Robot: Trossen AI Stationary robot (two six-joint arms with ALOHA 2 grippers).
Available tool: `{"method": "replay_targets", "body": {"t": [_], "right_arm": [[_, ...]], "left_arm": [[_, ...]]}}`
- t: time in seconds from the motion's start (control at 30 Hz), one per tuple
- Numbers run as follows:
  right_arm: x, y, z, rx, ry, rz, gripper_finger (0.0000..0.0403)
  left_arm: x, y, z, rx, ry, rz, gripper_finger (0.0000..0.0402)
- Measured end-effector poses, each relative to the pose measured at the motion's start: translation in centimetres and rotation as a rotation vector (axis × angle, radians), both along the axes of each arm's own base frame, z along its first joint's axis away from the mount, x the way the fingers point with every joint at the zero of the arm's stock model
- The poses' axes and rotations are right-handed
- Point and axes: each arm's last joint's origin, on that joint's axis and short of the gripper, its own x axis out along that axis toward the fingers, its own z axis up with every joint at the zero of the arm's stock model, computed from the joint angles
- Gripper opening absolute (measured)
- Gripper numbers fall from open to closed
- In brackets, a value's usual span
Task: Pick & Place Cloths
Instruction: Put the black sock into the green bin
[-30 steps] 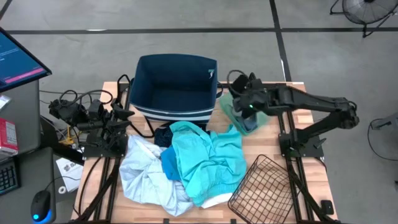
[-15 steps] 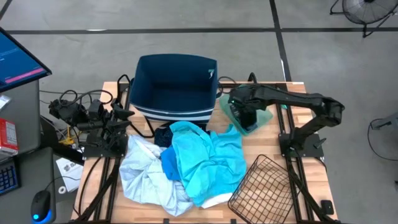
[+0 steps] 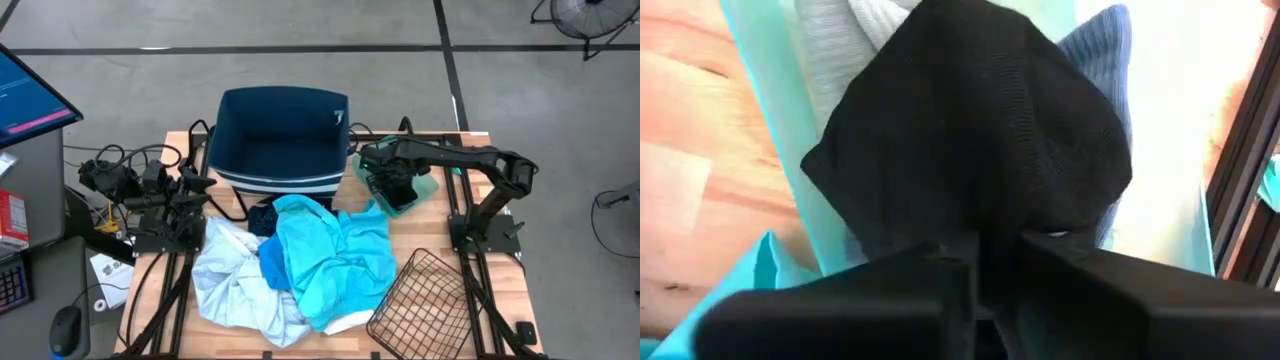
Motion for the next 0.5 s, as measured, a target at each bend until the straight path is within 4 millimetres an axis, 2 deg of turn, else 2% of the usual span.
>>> {"method": "replay_targets", "body": {"t": [0.2, 0.33, 0.43, 0.5], "right_arm": [[-1.3, 0.0, 4.0, -0.07, -0.041, 0.016, 0.0134], [-2.3, 0.2, 7.1, -0.107, -0.135, 0.045, 0.0185], [-2.9, 1.0, 9.0, -0.083, -0.224, 0.114, 0.0185], [-3.2, 1.6, 9.7, -0.046, -0.278, 0.152, 0.0148]], "left_arm": [[0.0, 0.0, 0.0, 0.004, 0.0, 0.001, 0.0191], [0.0, 0.0, 0.0, 0.005, 0.0, 0.001, 0.0191], [0.0, 0.0, 0.0, 0.005, 0.0, 0.001, 0.0191], [0.0, 0.0, 0.0, 0.005, 0.0, 0.001, 0.0191]]}}
